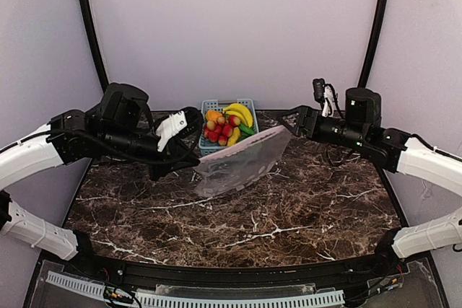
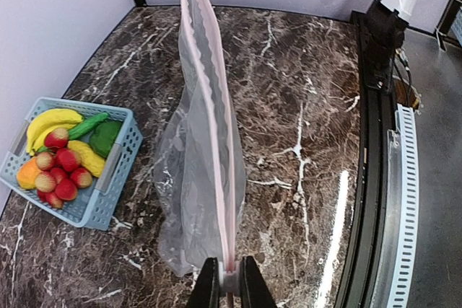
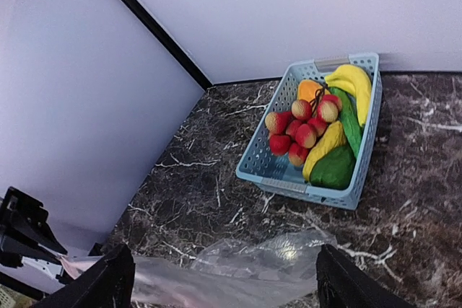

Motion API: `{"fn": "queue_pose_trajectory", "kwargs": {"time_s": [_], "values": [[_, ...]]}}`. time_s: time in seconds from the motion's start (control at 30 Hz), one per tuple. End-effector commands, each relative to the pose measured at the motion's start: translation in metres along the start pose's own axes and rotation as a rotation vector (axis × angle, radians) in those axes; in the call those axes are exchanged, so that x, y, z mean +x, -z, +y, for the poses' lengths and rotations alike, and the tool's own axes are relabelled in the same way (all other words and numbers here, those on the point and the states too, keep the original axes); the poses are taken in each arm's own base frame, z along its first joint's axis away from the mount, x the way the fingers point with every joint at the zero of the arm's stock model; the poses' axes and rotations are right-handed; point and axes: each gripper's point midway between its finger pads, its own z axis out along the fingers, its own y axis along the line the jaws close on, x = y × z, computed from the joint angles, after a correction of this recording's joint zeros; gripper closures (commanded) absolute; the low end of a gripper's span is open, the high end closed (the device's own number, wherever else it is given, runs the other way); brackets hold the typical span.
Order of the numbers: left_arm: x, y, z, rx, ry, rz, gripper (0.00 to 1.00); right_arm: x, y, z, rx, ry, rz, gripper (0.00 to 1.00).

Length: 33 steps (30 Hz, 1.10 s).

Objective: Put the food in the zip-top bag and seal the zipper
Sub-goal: Unzip the zipper of the food storage bag, then pass from the left arm to the right

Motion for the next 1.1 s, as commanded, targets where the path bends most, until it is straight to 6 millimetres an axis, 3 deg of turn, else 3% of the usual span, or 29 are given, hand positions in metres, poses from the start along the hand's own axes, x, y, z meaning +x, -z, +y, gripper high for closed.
{"fn": "queue_pose_trajectory", "kwargs": {"time_s": [0.0,0.2,0.3,0.63,0.83,1.07], "values": [[0.008,-0.011,-0.010,-0.047,-0.008,0.013,0.99,0.012,0.024,0.008,-0.032,-0.158,-0.026,0.12],[0.016,-0.028,-0.024,-0.057,0.024,0.014,0.99,0.054,0.033,0.004,0.034,-0.270,0.060,0.11],[0.023,-0.038,-0.028,-0.070,0.037,0.042,0.99,0.065,0.038,-0.002,0.069,-0.292,0.074,0.10],[0.033,-0.045,-0.018,-0.149,0.157,0.038,0.99,0.068,0.065,-0.034,0.248,-0.304,0.044,0.09],[0.034,-0.058,-0.028,-0.095,0.227,0.006,0.99,0.073,0.074,-0.036,0.240,-0.376,0.026,0.10],[0.034,-0.063,-0.029,-0.085,0.241,0.000,0.99,0.084,0.059,-0.021,0.170,-0.400,0.074,0.28]]}}
